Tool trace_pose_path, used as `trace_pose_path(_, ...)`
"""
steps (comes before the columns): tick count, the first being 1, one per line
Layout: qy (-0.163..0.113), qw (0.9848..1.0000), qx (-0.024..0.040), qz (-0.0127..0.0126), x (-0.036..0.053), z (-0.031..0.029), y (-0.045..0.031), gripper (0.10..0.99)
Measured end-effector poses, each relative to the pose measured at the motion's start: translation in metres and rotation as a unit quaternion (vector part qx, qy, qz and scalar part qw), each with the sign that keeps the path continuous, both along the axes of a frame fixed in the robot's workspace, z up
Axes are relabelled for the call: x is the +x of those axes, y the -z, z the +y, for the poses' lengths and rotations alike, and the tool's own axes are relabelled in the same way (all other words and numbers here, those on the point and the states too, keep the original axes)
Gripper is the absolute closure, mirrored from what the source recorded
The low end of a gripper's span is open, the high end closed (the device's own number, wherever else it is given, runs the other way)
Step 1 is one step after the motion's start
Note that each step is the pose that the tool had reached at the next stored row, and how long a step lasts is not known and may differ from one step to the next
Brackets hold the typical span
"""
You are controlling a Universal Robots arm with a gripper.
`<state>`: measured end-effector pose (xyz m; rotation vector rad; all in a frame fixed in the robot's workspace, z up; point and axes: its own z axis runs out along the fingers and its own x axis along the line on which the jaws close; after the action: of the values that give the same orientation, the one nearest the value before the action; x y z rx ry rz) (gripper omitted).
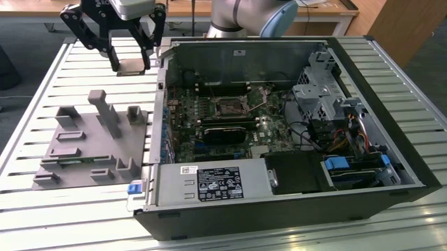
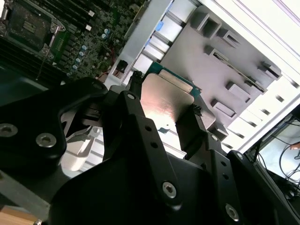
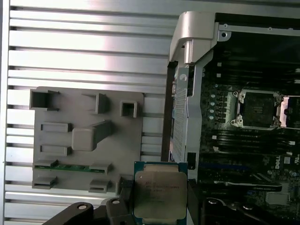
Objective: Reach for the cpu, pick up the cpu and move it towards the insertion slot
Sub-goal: 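Pick up the cpu and move it towards the insertion slot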
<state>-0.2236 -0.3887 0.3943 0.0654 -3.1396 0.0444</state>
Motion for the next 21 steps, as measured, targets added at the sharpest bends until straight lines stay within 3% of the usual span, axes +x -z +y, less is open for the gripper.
trace_pose_path(21,0.0,1.0,-0.0001,0.0,0.0287,0.0021,-0.0001,0.545)
